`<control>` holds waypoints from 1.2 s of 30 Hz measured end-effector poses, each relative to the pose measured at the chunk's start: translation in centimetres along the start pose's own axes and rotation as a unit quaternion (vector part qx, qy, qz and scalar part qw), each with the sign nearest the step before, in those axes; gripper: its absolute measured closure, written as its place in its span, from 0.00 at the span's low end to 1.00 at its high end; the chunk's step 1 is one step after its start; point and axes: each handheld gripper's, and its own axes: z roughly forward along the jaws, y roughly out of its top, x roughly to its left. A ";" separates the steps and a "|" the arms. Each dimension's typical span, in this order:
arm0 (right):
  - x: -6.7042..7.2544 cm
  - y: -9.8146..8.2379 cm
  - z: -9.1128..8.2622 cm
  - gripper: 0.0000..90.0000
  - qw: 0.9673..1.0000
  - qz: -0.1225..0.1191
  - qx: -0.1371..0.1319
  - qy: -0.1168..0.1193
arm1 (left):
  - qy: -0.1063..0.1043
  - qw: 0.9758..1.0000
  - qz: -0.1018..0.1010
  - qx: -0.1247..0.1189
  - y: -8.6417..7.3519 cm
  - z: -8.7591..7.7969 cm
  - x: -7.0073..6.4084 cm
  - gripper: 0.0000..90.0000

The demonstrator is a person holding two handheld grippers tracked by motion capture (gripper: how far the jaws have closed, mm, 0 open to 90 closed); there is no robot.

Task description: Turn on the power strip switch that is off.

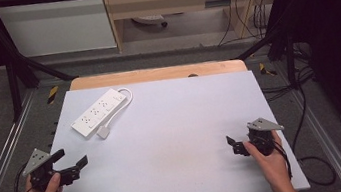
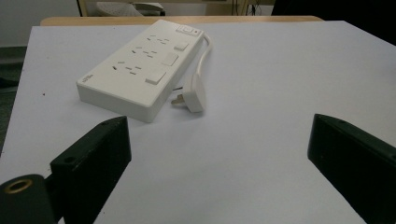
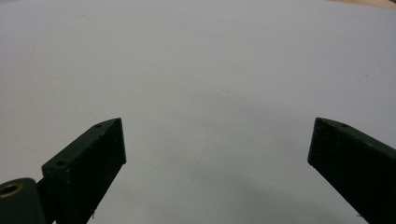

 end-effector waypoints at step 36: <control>0.8 0.4 -0.1 0.04 1.000 -0.014 -0.014 0.009 | -0.018 0.999 -0.005 -0.031 2.6 0.4 -1.4 0.08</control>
